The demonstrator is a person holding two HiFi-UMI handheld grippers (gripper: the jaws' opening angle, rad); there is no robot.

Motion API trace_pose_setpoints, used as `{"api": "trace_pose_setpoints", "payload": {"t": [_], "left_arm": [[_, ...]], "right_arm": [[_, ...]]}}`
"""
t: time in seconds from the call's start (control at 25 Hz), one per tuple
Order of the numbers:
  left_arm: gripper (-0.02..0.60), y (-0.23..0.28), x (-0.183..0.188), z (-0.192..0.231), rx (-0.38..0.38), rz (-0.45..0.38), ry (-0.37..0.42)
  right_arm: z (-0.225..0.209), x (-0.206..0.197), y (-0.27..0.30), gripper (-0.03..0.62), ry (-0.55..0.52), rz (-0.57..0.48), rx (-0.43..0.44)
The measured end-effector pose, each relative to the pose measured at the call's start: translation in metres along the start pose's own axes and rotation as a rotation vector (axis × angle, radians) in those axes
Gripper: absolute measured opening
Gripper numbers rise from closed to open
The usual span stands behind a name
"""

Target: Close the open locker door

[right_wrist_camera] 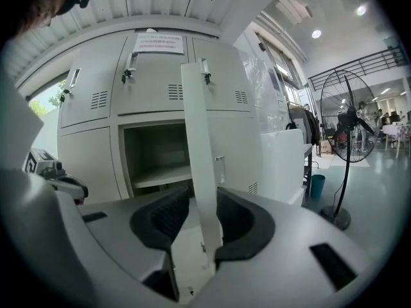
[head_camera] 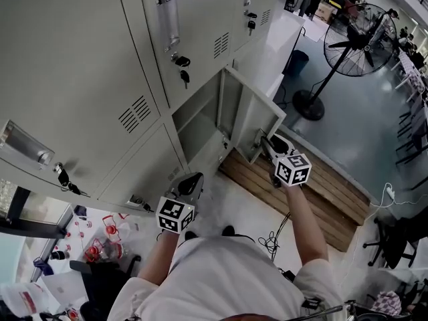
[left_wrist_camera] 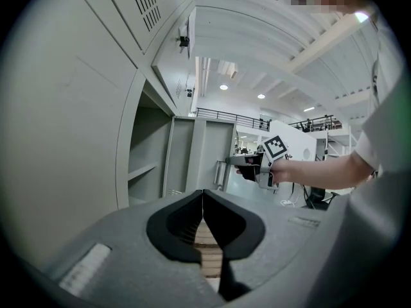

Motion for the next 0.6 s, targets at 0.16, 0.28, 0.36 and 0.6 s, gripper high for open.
{"api": "trace_pose_setpoints", "payload": {"t": [0.16, 0.28, 0.36, 0.6], "left_arm": [[0.015, -0.004, 0.0, -0.001, -0.003, -0.007, 0.001], [0.015, -0.009, 0.0, 0.0, 0.001, -0.009, 0.0], [0.015, -0.012, 0.0, 0.001, 0.005, -0.011, -0.003], [0.015, -0.022, -0.002, 0.006, 0.028, -0.016, -0.008]], "right_arm": [[0.02, -0.001, 0.0, 0.133, -0.006, 0.002, 0.028], [0.036, -0.001, 0.002, 0.133, -0.017, 0.007, 0.056], [0.047, -0.001, 0.003, 0.133, -0.026, 0.01, 0.077], [0.079, -0.001, 0.013, 0.147, -0.059, 0.028, 0.146]]}}
Point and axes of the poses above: the fingertips, and each gripper's own axes: y forward along the fingers, z to its left, x out of its top, the point moved 5 cm from there along -y, backward along the fingers, and after that the axes turned 1 degree about z, right-handed, at the moved point
